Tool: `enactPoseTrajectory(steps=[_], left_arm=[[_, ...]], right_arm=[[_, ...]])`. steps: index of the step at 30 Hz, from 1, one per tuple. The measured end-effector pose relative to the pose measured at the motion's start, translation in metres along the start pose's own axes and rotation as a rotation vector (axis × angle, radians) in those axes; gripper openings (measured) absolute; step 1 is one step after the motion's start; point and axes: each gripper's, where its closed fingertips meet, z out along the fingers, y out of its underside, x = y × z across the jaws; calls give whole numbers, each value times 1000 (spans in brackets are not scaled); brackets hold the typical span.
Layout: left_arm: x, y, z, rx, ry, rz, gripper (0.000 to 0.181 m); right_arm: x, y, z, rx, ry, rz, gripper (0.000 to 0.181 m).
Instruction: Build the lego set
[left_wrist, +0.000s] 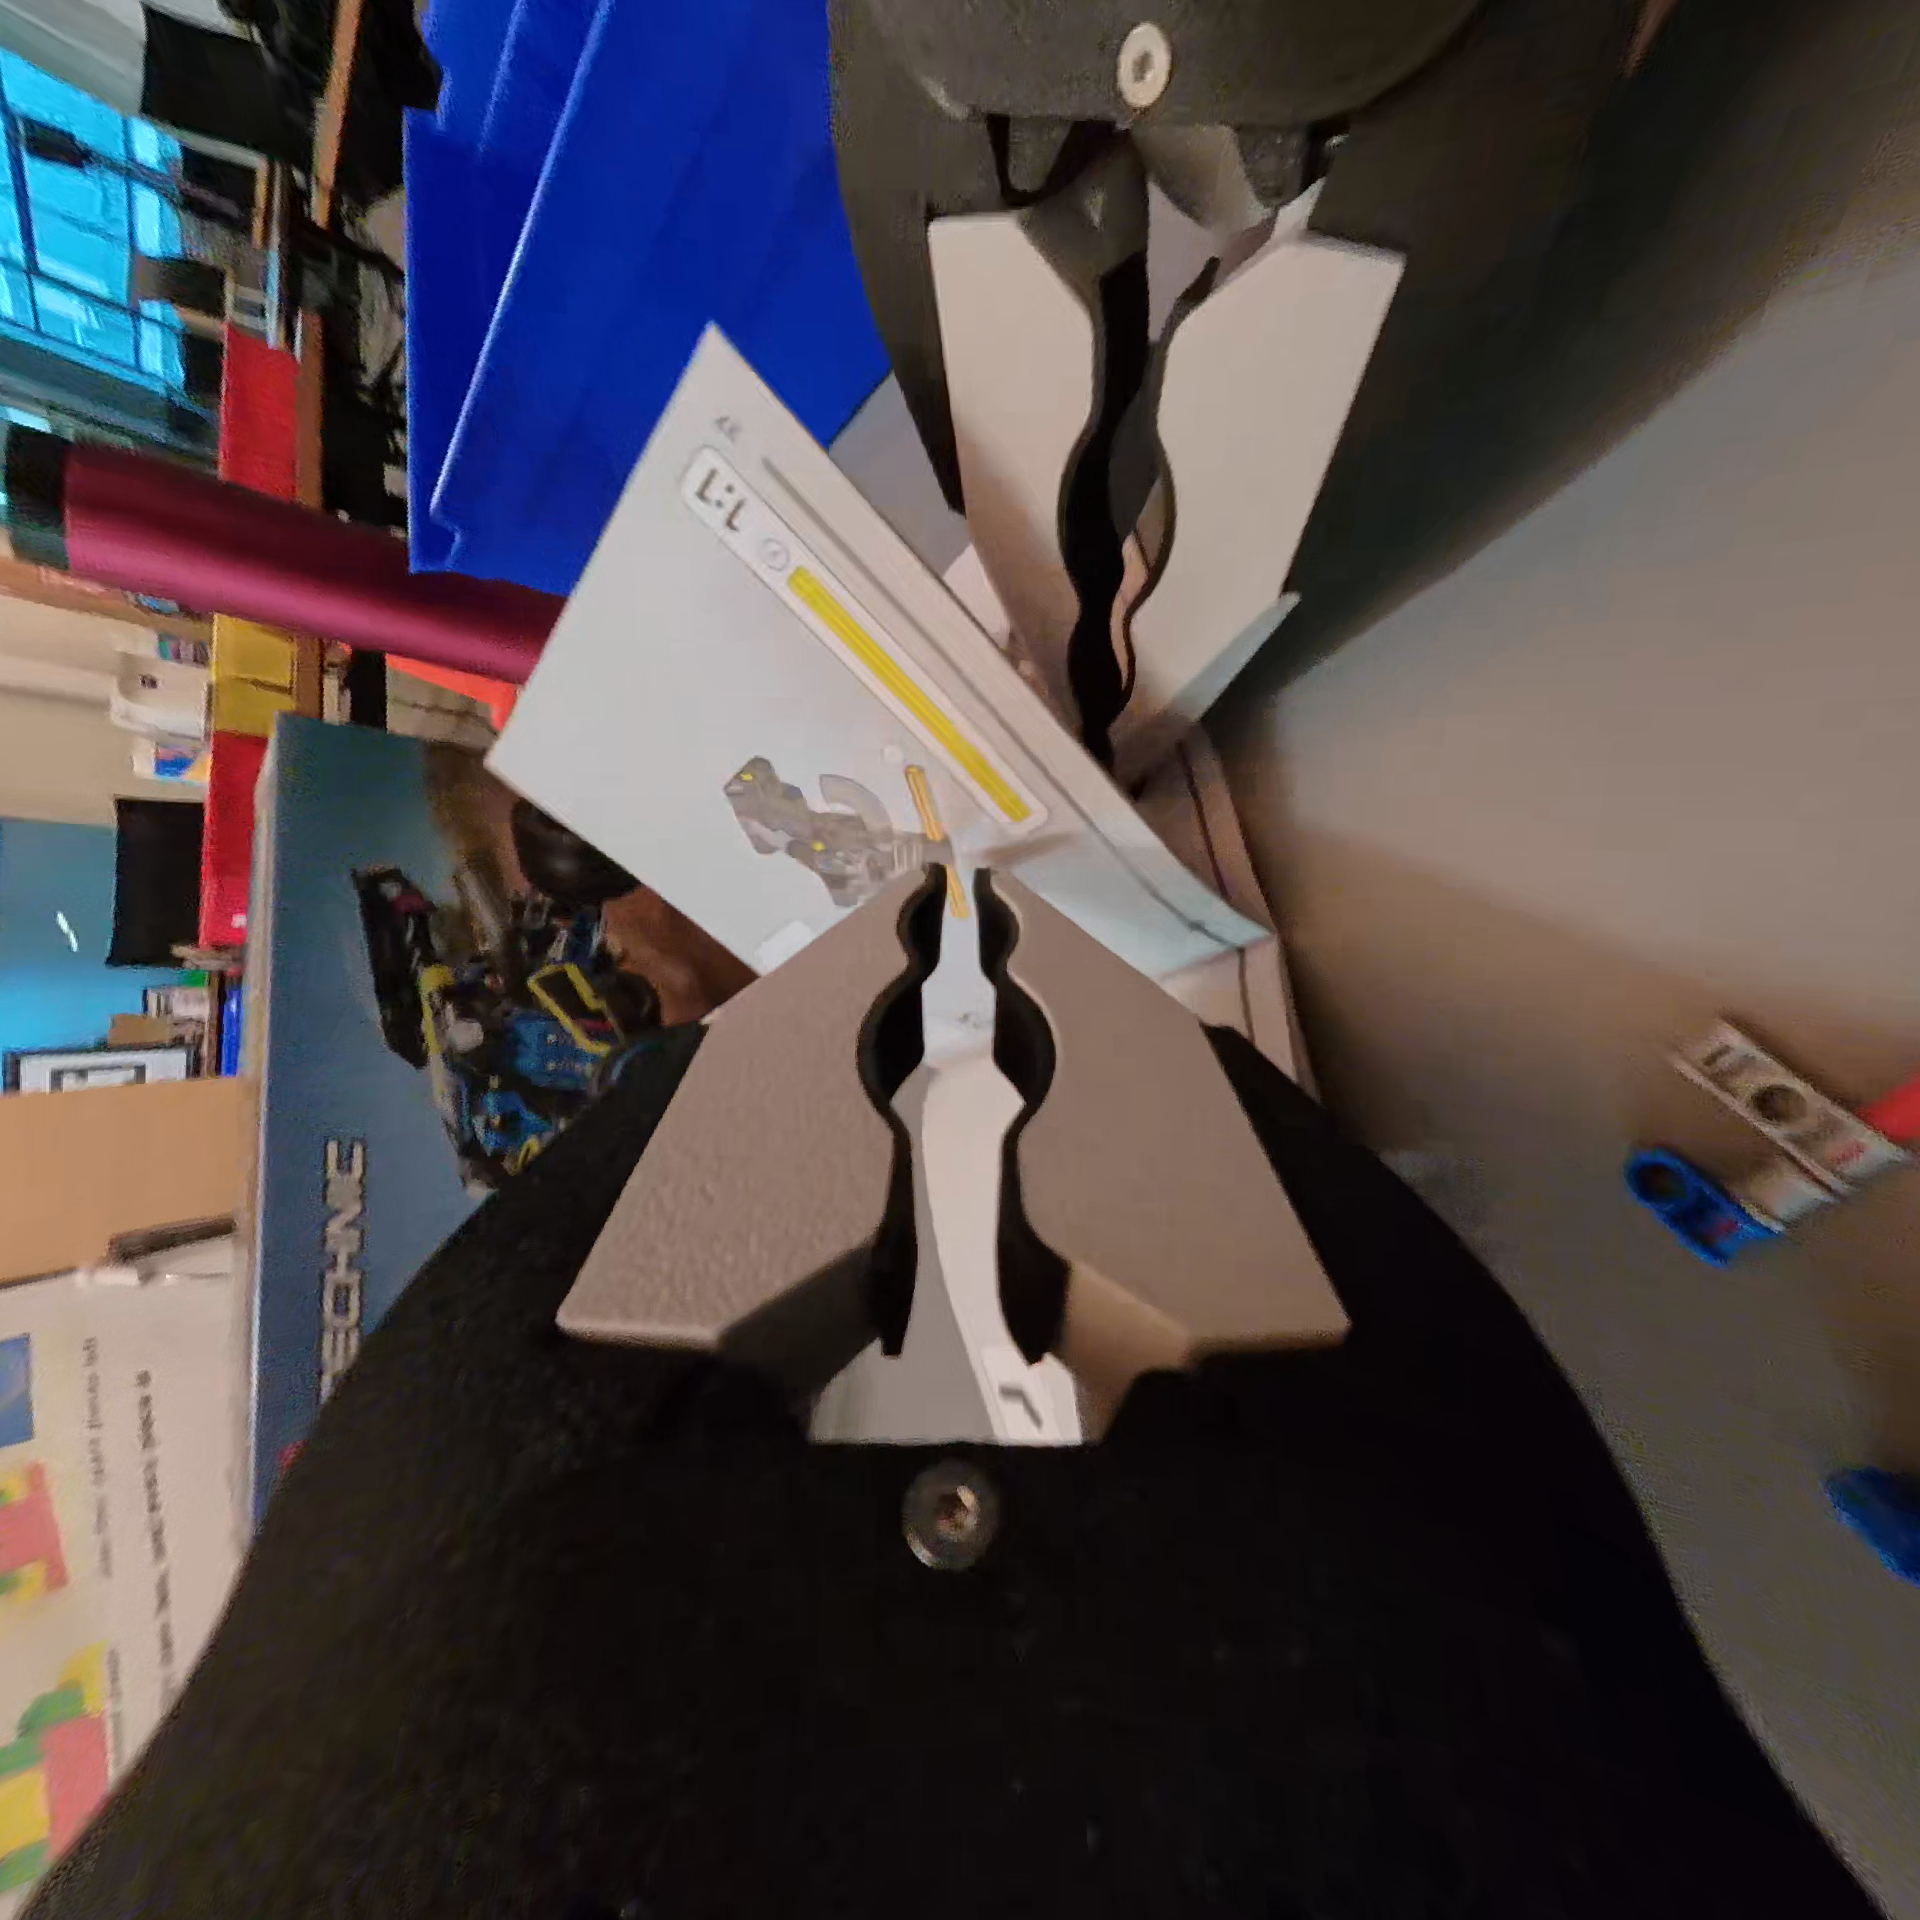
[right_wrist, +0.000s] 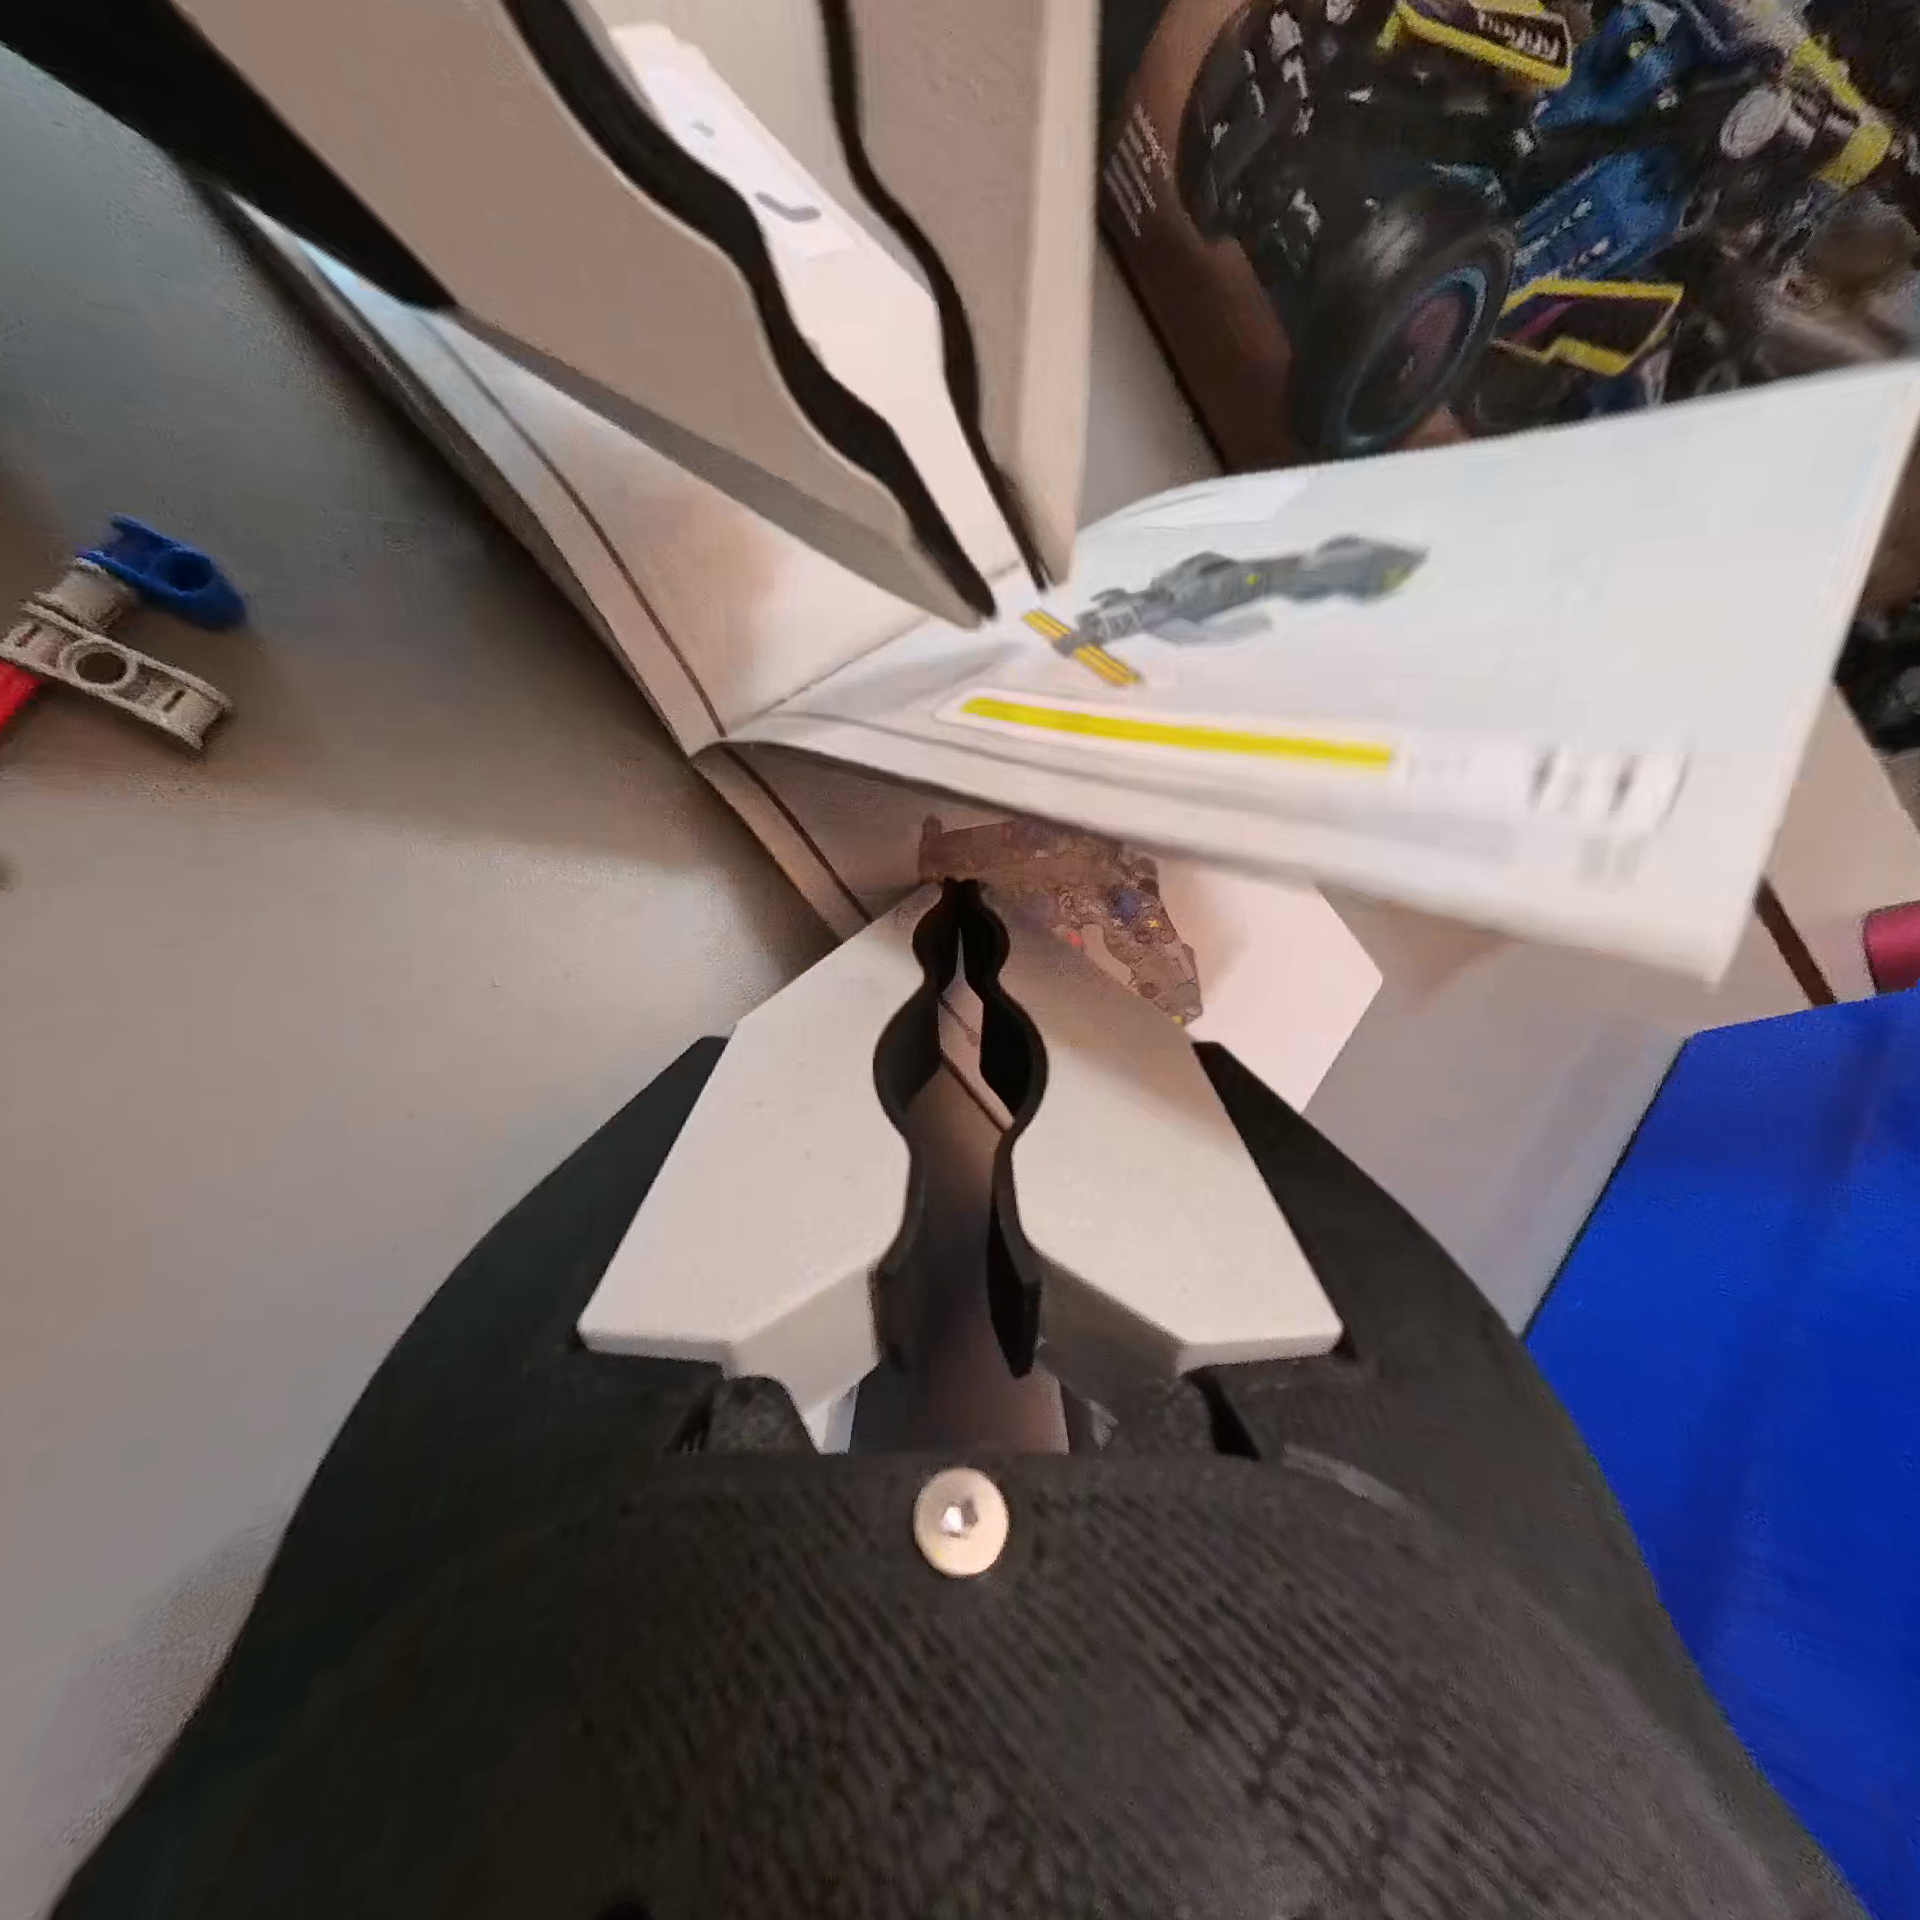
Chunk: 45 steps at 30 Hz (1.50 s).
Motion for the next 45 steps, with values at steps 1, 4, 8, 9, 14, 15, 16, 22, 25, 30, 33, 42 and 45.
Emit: enactPoseTrajectory(steps=[1,4,8,9,14,15,16,22,25,30,33,42,45], left_arm=[[1,-3,4,26,5,1,0],[13,3,19,9,91,15,0],[33,21,25,-48,160,173,0],[34,25,21,-65,178,199,0],[45,50,-10,-159,295,247,0],[45,55,-15,-173,305,238,0],[43,58,-18,-182,298,207,0],[-4,6,1,35,114,-145,16],[0,0,26,75,188,-256,20],[23,9,44,-5,281,-308,0],[27,13,37,-20,307,-345,0],[40,49,-5,-116,357,-307,0],[42,66,-20,-192,354,-294,0]], right_arm=[[0,0,0,1,1,-6,0],[2,0,0,4,4,24,0],[3,2,1,-12,4,65,0],[3,2,1,-13,8,60,0],[3,2,1,-10,-1,73,0],[2,1,0,-5,-9,75,0],[2,1,0,1,-17,75,0],[8,0,1,19,7,85,0],[43,5,-1,-18,203,24,0],[42,-5,20,34,57,138,0],[36,-1,24,-30,69,8,0],[33,-1,23,-16,38,13,0],[33,-1,23,-16,39,13,0]])
